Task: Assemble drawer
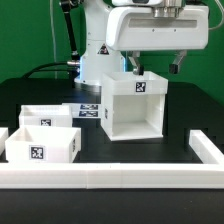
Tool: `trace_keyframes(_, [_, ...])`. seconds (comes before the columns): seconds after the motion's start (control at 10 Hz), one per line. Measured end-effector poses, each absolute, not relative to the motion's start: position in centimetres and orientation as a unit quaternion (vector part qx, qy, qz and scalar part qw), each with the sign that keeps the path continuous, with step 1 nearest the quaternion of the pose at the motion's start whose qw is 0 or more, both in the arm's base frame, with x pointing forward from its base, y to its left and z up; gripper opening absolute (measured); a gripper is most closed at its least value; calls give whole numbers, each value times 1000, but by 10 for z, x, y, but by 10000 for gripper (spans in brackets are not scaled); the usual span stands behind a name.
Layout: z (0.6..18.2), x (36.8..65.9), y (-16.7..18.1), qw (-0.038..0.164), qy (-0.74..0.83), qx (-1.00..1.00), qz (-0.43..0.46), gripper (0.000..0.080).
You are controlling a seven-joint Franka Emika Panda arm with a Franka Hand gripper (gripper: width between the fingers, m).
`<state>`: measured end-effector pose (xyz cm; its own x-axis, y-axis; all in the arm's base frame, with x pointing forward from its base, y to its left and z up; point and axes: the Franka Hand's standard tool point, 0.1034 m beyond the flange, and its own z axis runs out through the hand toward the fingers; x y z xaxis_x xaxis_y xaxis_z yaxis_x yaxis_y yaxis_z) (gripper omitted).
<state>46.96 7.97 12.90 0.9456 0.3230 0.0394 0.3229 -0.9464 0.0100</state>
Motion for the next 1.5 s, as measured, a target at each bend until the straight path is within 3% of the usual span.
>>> trace_keyframes(0.6, [112, 432, 82, -18, 98, 995, -17, 650])
trace_keyframes(1.2, [99, 413, 102, -19, 107, 994, -20, 635])
trace_keyframes(1.4, [97, 414, 105, -20, 108, 994, -16, 265])
trace_keyframes(1.5, [97, 414, 104, -20, 108, 994, -16, 265])
